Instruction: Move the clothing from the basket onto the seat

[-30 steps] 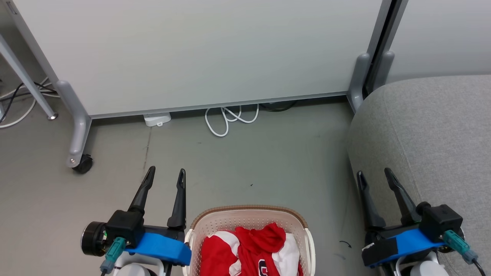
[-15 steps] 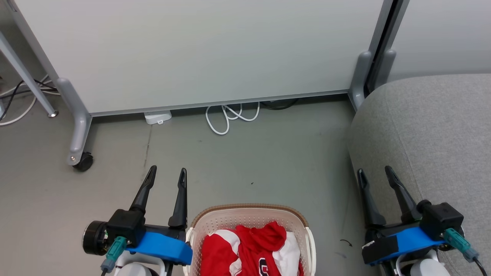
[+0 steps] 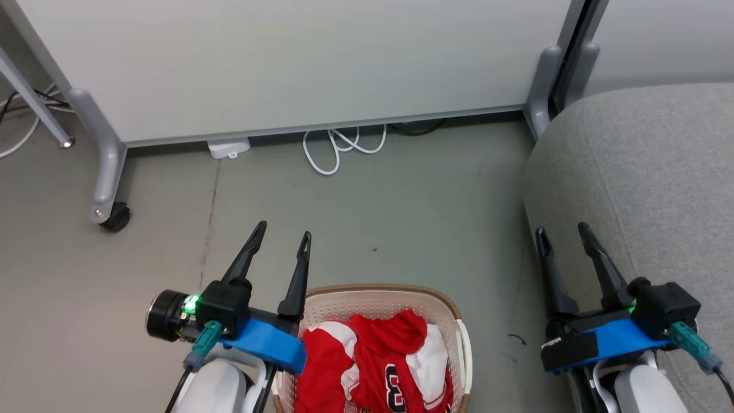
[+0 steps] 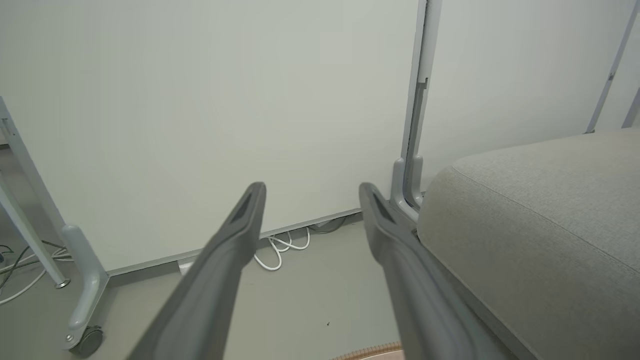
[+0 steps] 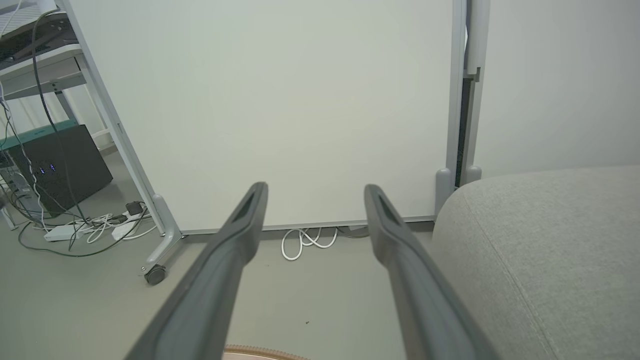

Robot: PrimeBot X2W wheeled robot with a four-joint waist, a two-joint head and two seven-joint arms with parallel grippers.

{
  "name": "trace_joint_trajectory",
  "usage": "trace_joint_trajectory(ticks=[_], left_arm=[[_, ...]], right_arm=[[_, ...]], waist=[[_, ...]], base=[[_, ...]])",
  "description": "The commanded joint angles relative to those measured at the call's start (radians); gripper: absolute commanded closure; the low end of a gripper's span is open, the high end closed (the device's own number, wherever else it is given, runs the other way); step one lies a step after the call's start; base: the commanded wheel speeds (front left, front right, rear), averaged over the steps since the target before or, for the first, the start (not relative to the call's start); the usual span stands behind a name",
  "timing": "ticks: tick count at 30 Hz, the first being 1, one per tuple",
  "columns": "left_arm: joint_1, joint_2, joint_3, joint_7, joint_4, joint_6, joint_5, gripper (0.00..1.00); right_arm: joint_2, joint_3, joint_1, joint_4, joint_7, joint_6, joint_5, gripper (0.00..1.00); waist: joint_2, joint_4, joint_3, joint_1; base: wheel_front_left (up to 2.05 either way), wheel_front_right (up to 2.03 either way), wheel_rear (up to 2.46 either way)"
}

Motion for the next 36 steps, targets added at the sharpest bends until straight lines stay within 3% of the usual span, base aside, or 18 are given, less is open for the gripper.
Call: trace_joint_trajectory(ticks=[1, 19, 36], left_arm=[[-0.047, 0.012, -0.019, -0.003, 0.024, -0.008, 0.012, 0.00], [-0.316, 0.092, -0.301, -0.003, 0.312, -0.013, -0.018, 0.00], [-0.557, 0.078, -0.618, -0.003, 0.606, -0.013, -0.066, 0.00]], right_arm=[[-0.006, -0.001, -0.029, -0.010, -0.004, 0.002, -0.004, 0.00], [-0.005, -0.004, -0.170, -0.065, -0.004, 0.001, -0.037, 0.00], [-0.005, 0.018, -0.299, -0.125, -0.004, 0.001, -0.064, 0.00]], waist=[[0.0000, -0.003, 0.045, 0.0000], [0.0000, -0.055, 0.295, 0.0000], [0.0000, -0.086, 0.544, 0.0000]], base=[[0.00, 0.00, 0.00], [0.00, 0.00, 0.00], [0.00, 0.00, 0.00]])
